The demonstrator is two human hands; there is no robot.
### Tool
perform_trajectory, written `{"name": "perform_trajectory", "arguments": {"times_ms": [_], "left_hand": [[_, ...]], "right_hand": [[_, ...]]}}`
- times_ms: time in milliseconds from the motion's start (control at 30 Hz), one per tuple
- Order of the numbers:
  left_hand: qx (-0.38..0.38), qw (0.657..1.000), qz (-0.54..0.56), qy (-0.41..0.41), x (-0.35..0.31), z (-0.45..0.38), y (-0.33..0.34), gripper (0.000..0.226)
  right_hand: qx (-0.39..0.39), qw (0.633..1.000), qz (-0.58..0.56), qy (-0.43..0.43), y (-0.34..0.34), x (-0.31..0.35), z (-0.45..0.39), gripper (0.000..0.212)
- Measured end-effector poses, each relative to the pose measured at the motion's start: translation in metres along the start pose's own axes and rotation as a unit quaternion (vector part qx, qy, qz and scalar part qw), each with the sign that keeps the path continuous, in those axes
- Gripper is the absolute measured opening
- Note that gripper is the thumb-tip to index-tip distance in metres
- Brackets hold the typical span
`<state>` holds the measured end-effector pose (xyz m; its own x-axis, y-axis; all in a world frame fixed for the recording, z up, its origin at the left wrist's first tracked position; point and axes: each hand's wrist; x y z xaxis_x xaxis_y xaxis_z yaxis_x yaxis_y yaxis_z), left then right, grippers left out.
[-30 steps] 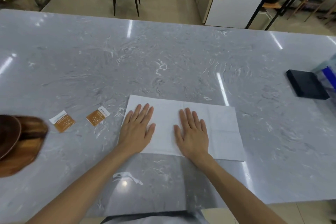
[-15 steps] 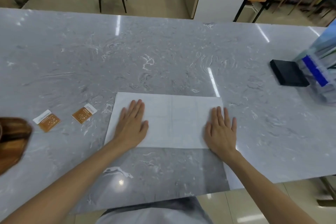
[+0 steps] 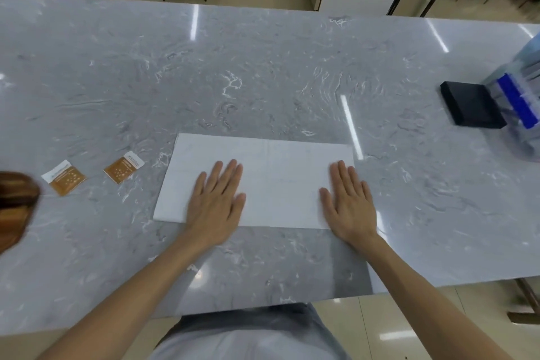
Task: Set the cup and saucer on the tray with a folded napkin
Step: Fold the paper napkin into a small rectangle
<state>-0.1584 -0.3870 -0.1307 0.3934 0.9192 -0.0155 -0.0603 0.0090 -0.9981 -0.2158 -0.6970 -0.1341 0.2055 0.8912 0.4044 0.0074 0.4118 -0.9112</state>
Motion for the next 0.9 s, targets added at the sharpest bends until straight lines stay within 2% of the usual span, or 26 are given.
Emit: {"name": "perform_trajectory", "arguments": {"times_ms": [167,367,500,600,733,833,900], "left_hand": [[-0.005,0.997,0.011,-0.074,0.044,0.009,-0.002,0.066],[0.014,0.994,0.006,-0.104,0.063,0.011,-0.005,0.070],[0.034,0.993,-0.002,-0.110,0.046,-0.008,-0.026,0.061],[0.013,0.998,0.052,-0.038,0.012,-0.038,-0.051,0.048],[0.045,0.982,0.112,0.145,-0.058,-0.097,-0.072,0.040],[0.097,0.958,0.074,0.258,-0.111,-0.147,-0.076,0.046],[0.142,0.946,0.039,0.289,-0.140,-0.179,-0.078,0.053]], "right_hand": [[-0.005,1.000,-0.006,0.002,-0.005,-0.005,0.004,0.070],[0.005,1.000,-0.013,-0.007,-0.008,-0.006,0.004,0.070],[-0.022,0.991,-0.131,0.015,-0.025,-0.007,0.014,0.067],[-0.082,0.983,-0.143,0.075,-0.036,-0.009,0.037,0.062],[-0.042,0.970,-0.149,0.186,-0.041,-0.007,0.057,0.057],[-0.021,0.953,-0.170,0.248,-0.043,-0.001,0.058,0.051],[-0.029,0.942,-0.193,0.272,-0.046,0.003,0.057,0.047]]}}
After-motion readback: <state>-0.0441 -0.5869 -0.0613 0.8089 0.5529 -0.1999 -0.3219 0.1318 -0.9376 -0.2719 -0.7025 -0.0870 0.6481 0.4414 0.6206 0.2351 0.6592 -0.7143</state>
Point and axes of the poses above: each hand's wrist, its own z-axis away from the middle knuckle, its own y-axis out of the palm, x = y × z, and after that the axes turned 11 degrees about -z, right-handed
